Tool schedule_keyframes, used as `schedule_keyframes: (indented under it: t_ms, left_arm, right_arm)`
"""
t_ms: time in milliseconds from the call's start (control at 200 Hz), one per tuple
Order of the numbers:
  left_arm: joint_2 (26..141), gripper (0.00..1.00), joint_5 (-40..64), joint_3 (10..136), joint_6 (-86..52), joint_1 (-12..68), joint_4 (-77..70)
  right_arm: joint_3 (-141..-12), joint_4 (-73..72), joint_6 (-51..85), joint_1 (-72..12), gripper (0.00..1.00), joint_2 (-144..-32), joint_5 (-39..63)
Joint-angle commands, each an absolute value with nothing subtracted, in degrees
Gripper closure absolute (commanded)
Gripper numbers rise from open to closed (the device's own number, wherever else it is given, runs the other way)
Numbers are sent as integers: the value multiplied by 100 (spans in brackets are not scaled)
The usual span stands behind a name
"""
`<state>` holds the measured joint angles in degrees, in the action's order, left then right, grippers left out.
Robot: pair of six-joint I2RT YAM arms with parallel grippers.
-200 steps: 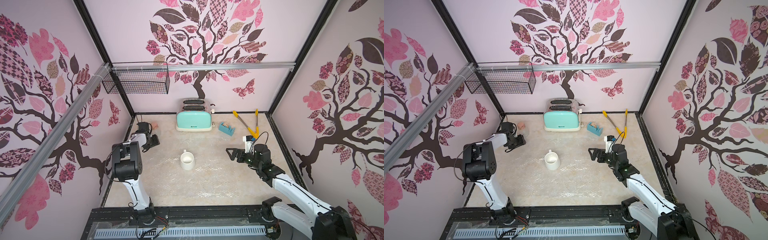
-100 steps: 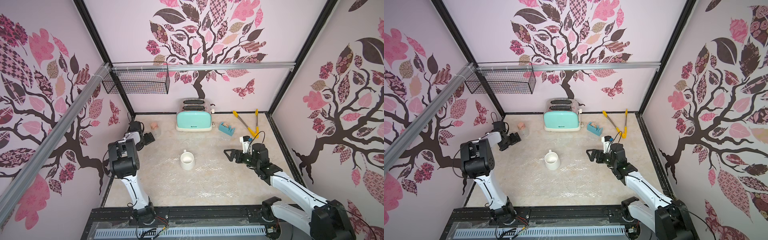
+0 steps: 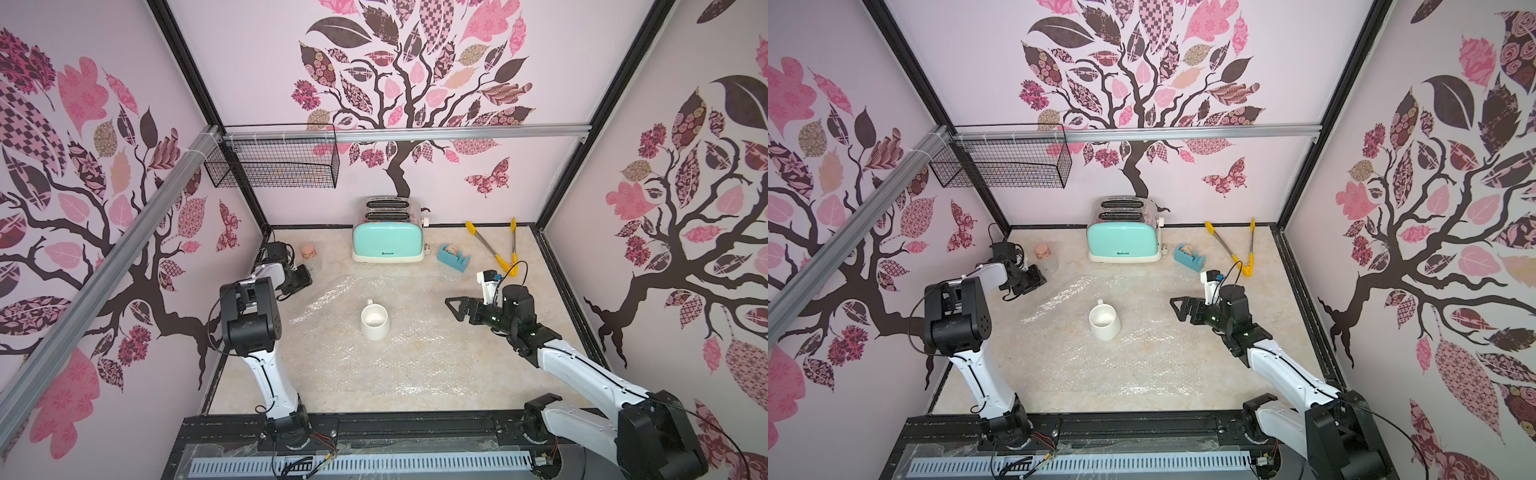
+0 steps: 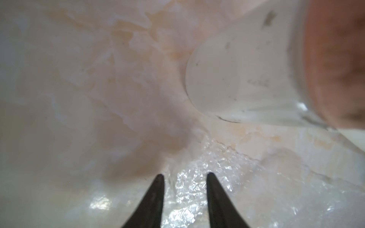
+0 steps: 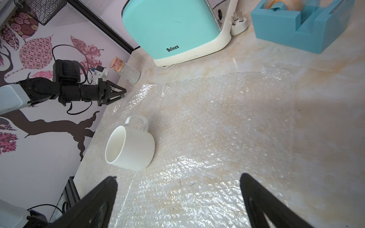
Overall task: Wrap mugs in bubble wrap
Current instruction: Wrap the mug in bubble wrap.
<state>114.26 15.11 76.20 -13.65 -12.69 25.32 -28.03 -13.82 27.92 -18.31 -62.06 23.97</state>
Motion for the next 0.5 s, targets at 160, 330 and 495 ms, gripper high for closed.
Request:
schedule_keyframes:
  t_ms: [160,330,495]
  left_arm:
    - [10388,100,1093,6984,-1433,-749,2325]
    - [9323,100,707,6547,-1680,-196,2223]
    - [8292,100,79,6224,-1842,864,2210]
  right_arm:
    - [-2944,-1421,2873,-1841,0,-6218,2528]
    - [-3013,-1084,2942,-1832,0,-6175,2252]
    - [-3100,-582,3132,-1834,0,-6180,1900]
